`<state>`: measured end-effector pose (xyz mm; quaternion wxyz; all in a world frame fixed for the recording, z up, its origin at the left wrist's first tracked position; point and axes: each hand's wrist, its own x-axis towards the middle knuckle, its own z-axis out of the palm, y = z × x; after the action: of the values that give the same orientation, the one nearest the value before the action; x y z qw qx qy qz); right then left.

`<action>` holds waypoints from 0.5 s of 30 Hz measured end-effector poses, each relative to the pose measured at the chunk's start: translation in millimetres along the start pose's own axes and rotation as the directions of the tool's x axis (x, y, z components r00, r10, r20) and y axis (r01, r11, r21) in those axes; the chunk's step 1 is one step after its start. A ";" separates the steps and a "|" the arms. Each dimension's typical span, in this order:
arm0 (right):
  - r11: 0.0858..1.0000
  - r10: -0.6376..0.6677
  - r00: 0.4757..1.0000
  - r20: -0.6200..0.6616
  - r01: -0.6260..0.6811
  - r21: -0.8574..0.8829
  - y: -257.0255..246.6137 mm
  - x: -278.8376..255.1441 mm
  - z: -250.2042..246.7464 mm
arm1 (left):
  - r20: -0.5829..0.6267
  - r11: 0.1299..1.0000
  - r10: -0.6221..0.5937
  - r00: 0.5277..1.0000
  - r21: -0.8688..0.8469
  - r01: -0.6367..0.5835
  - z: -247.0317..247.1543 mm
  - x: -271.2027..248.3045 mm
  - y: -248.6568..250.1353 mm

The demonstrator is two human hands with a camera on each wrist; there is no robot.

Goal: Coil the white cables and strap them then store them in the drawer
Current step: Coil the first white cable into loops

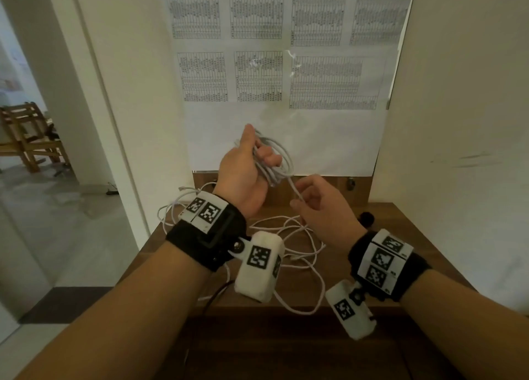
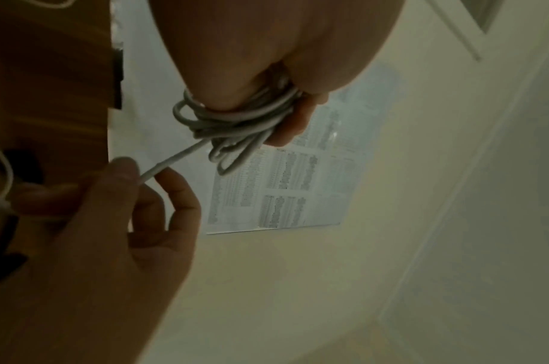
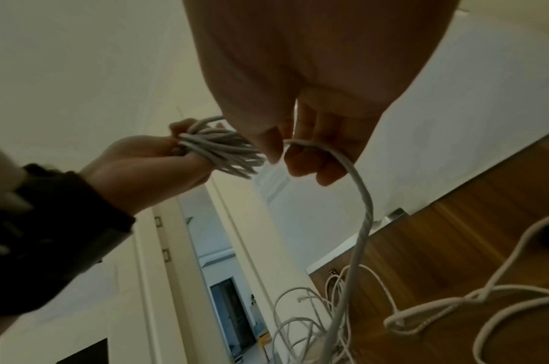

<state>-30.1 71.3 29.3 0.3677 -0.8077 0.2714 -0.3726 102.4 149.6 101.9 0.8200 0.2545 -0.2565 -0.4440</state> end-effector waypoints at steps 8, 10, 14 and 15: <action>0.898 0.108 0.990 0.091 -0.136 0.418 -12.3 -1.2 4.6 | 0.266 0.572 0.290 0.919 0.722 -0.389 -7.5 -3.8 -14.7; 0.858 0.139 0.979 0.150 -0.194 0.475 -14.4 -3.0 5.6 | 0.341 0.476 0.278 0.898 0.763 -0.437 -7.7 -5.9 -18.2; 0.812 0.196 0.952 0.237 -0.293 0.505 -20.1 -4.9 5.7 | 0.387 0.256 0.233 0.892 0.861 -0.440 -12.2 -4.2 -24.4; 0.797 0.209 0.941 0.267 -0.322 0.511 -20.5 -5.4 5.1 | 0.403 0.185 0.213 0.890 0.878 -0.442 -15.1 -2.5 -25.0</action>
<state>-25.8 89.1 41.2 0.6566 -0.6551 0.2268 -0.2971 96.1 142.7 74.1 0.5438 0.5903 -0.5956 -0.0334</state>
